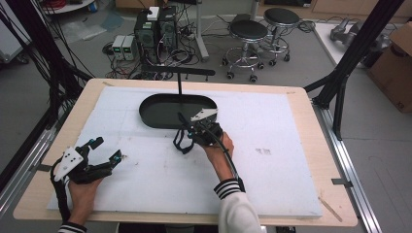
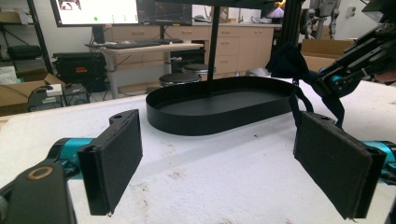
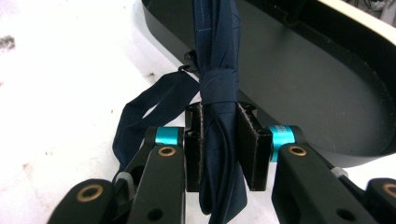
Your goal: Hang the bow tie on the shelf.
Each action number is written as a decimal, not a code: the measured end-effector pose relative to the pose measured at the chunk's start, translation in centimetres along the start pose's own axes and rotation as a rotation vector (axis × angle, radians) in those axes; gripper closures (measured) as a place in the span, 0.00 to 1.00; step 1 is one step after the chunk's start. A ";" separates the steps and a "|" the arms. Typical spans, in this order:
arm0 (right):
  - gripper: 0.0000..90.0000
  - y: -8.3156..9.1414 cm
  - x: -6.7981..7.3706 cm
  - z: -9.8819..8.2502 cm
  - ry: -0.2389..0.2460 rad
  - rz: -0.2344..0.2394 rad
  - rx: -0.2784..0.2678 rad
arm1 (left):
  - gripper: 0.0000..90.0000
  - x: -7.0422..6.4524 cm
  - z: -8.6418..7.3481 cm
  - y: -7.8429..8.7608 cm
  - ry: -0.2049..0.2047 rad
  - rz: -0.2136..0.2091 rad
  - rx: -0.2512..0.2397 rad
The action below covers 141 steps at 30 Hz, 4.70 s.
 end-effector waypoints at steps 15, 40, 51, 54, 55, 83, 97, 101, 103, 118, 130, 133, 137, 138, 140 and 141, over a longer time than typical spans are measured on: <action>0.82 2.4 -0.6 1.9 0.015 -0.033 -0.178 | 0.18 0.0 0.0 0.0 0.000 0.000 0.000; 0.83 5.5 -2.4 4.6 -0.027 -0.073 -0.379 | 0.18 0.0 0.0 0.0 0.000 -0.001 0.001; 0.83 6.4 -3.1 6.6 -0.018 -0.091 -0.425 | 0.18 0.0 0.0 0.0 -0.003 0.000 -0.002; 0.83 6.4 -3.6 7.0 -0.018 -0.099 -0.430 | 0.18 0.0 0.0 0.0 -0.002 0.000 -0.002; 0.83 6.5 -3.8 7.1 -0.019 -0.102 -0.436 | 0.18 0.0 0.0 0.0 0.002 0.000 -0.005; 0.83 6.7 -9.1 10.3 -0.042 -0.174 -0.422 | 0.18 -0.1 0.0 0.0 -0.006 0.000 -0.003; 0.83 5.3 -10.9 11.8 -0.018 -0.227 -0.388 | 0.18 0.0 0.0 0.0 -0.005 0.000 -0.003; 0.83 5.0 -11.3 11.8 -0.013 -0.239 -0.384 | 0.18 0.0 0.0 0.0 -0.002 0.000 -0.004; 0.83 4.8 -11.5 11.7 -0.005 -0.258 -0.370 | 0.18 0.0 0.0 0.0 -0.003 -0.001 -0.004; 0.82 5.3 -14.2 9.8 -0.051 -0.300 -0.319 | 0.18 -0.1 0.0 0.1 -0.006 -0.003 -0.007; 0.81 4.5 -14.5 8.4 -0.082 -0.271 -0.227 | 0.18 -0.1 0.0 0.1 -0.007 -0.004 -0.009; 0.81 4.3 -14.4 7.6 -0.059 -0.298 -0.240 | 0.18 -0.1 0.0 0.1 -0.006 -0.004 -0.008; 0.75 4.0 -14.8 6.4 -0.099 -0.263 -0.188 | 0.18 -0.1 0.0 0.1 -0.010 -0.005 -0.009; 0.75 4.0 -14.8 6.4 -0.099 -0.263 -0.188 | 0.18 -0.1 0.0 0.1 -0.010 -0.005 -0.009; 0.76 4.1 -14.7 6.4 -0.101 -0.253 -0.190 | 0.18 -0.1 0.0 0.1 -0.011 -0.005 -0.008; 0.76 4.0 -14.6 6.4 -0.094 -0.250 -0.187 | 0.18 -0.1 0.0 0.1 -0.010 -0.005 -0.008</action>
Point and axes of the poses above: each handheld gripper's, and its own axes: y roughly backward along the jaws, z roughly out of its top, x roughly to its left, the point moved 6 cm from there along -y, roughly forward along the jaws, and after that the axes turned 4 degrees about -y, right-handed, at the moved point
